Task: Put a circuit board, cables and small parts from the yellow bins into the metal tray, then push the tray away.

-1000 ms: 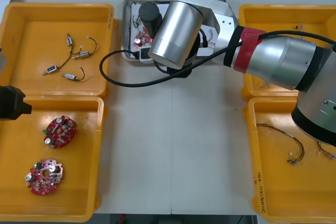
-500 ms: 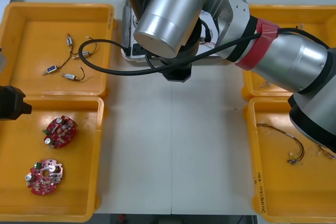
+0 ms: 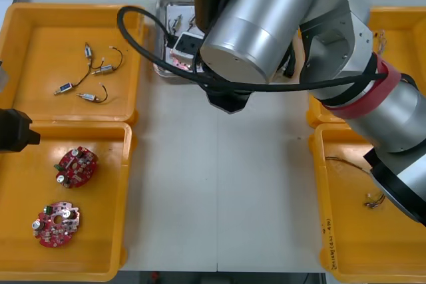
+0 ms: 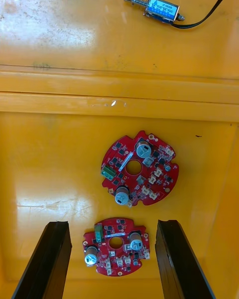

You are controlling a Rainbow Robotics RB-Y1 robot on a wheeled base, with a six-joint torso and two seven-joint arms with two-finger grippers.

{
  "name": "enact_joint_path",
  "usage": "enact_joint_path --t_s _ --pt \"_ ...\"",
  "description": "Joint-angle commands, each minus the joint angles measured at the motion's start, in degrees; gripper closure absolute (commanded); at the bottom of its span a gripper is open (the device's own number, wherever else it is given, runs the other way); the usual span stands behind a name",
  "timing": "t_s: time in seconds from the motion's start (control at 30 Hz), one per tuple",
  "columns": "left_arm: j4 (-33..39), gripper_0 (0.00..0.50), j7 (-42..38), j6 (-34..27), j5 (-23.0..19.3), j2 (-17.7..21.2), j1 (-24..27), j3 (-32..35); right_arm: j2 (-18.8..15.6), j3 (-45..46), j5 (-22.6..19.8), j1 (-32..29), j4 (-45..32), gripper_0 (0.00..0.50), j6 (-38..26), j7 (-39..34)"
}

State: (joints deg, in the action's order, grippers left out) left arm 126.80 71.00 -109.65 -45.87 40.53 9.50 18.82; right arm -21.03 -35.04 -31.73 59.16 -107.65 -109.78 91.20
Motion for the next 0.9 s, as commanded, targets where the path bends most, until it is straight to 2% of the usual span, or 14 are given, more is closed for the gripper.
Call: enact_joint_path --t_s 0.03,0.17,0.4,0.6,0.7,0.9 --pt "1.7 0.0 4.0 -0.3 -0.4 2.3 -1.4 1.8 -1.6 6.6 -0.5 -5.2 -7.1 0.0 -0.2 -5.0" --pt "1.7 0.0 4.0 -0.3 -0.4 2.3 -1.4 1.8 -3.0 10.3 -1.0 -9.1 -10.6 0.0 -0.2 -9.4" --pt "1.7 0.0 4.0 -0.3 -0.4 2.3 -1.4 1.8 -4.5 15.6 -0.2 -11.8 -12.7 0.0 -0.2 -11.0" --pt "1.7 0.0 4.0 -0.3 -0.4 2.3 -1.4 1.8 -8.2 21.0 2.1 -17.7 -15.5 0.0 -0.2 -12.0" --pt "1.7 0.0 4.0 -0.3 -0.4 2.3 -1.4 1.8 -10.2 25.5 1.7 -21.3 -16.2 0.0 -0.2 -12.3" --pt "1.7 0.0 4.0 -0.3 -0.4 2.3 -1.4 1.8 -11.2 34.6 -0.8 -26.3 -16.2 0.0 -0.2 -13.1"
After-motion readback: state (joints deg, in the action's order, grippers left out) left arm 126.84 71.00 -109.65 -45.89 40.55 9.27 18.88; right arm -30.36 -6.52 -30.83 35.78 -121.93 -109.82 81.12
